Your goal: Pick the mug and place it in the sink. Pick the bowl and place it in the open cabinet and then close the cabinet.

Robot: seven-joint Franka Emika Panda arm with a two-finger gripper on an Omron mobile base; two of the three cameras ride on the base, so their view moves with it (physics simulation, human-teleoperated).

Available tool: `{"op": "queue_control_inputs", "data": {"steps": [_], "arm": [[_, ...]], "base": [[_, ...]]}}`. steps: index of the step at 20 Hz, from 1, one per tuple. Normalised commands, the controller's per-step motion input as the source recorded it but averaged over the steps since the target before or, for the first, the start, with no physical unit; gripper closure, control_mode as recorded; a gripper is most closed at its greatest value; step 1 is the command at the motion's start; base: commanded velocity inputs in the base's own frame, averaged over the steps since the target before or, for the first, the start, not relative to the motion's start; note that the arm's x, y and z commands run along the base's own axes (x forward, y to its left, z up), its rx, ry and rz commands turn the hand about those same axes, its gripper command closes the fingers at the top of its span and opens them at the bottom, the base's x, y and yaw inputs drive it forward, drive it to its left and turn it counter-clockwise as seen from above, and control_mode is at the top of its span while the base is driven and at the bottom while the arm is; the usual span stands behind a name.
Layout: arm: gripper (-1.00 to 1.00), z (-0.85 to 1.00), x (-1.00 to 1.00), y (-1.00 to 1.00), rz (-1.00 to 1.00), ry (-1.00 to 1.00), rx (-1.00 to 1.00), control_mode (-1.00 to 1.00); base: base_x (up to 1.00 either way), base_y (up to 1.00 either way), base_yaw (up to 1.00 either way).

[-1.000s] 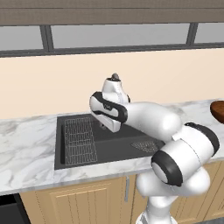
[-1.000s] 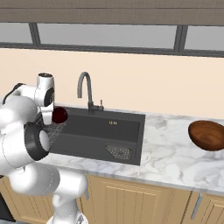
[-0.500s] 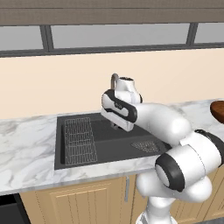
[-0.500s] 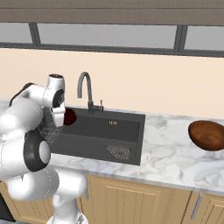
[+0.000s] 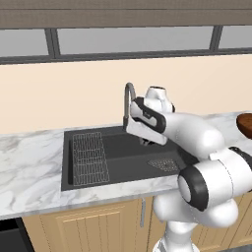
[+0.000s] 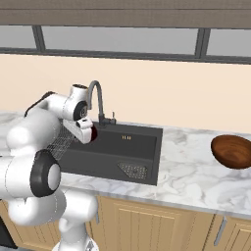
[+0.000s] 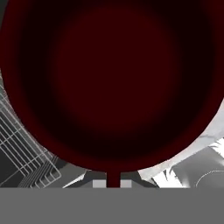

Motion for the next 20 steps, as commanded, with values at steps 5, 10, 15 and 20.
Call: {"op": "queue_control_inputs", "data": {"steps": [5,10,15,20], "arm": [[1.00,0.00,0.00,-0.61,0.31,0.00,0.00,-1.00],[1.00,0.00,0.00,-0.52,0.36,0.00,0.00,-1.00],[1.00,-0.04,0.00,-0.47,0.42,0.00,0.00,-1.00],[1.00,-0.12,0.01,-0.44,0.41,0.00,0.00,-1.00]], "base": [[0.00,0.00,0.00],[0.00,0.00,0.00],[0.00,0.00,0.00],[0.00,0.00,0.00]]}}
